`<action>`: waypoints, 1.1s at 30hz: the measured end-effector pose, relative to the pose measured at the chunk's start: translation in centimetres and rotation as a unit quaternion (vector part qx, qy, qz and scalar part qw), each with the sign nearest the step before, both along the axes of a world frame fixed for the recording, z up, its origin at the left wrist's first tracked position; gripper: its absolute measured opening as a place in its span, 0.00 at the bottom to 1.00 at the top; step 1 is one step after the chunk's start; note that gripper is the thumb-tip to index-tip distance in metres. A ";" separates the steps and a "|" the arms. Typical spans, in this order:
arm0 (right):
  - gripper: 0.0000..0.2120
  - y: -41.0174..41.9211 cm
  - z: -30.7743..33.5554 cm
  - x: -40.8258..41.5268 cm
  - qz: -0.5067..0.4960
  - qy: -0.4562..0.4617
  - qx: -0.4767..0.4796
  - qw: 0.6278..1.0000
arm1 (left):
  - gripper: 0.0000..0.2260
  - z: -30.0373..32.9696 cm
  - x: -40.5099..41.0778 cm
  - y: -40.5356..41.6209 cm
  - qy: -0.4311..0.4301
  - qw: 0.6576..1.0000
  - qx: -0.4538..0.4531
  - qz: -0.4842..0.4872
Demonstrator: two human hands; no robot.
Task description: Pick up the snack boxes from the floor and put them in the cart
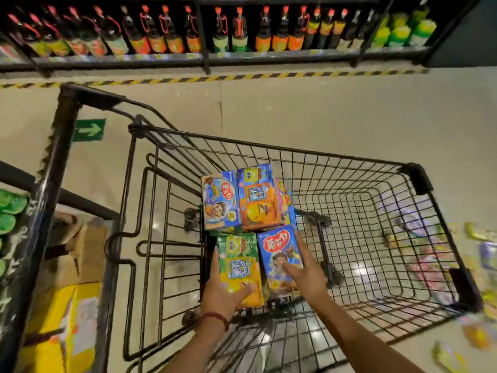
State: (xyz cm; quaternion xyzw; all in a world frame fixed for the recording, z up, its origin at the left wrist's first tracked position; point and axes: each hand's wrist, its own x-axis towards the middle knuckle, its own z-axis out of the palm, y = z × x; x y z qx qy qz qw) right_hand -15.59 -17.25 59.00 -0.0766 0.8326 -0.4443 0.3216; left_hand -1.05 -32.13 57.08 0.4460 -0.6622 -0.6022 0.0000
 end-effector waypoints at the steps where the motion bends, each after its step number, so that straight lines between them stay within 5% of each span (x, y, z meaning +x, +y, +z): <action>1: 0.34 -0.3 -0.1 -0.1 -0.004 0.003 0.004 1.000 | 0.53 -0.1 -0.2 0.0 -0.007 1.000 -0.003 0.003; 7: 0.36 -1.4 -1.3 -0.1 0.023 0.072 0.064 0.995 | 0.41 -0.1 -1.1 0.3 -0.038 0.997 -0.061 0.031; 12: 0.36 -2.0 -1.8 0.7 0.039 0.147 0.179 0.972 | 0.40 -0.1 -1.2 1.0 -0.064 0.994 -0.066 0.059; 20: 0.34 -1.7 0.9 -0.8 0.121 0.320 0.260 0.903 | 0.32 3.2 -2.2 0.5 -0.120 0.961 -0.228 -0.097; 23: 0.26 -0.5 4.0 -2.5 0.103 0.417 0.267 0.863 | 0.31 7.2 -5.7 -0.3 -0.083 0.915 -0.344 -0.195; 33: 0.29 9.6 19.9 -9.0 -0.018 0.606 0.342 0.718 | 0.25 24.4 -19.4 7.0 0.096 0.706 -0.611 -0.345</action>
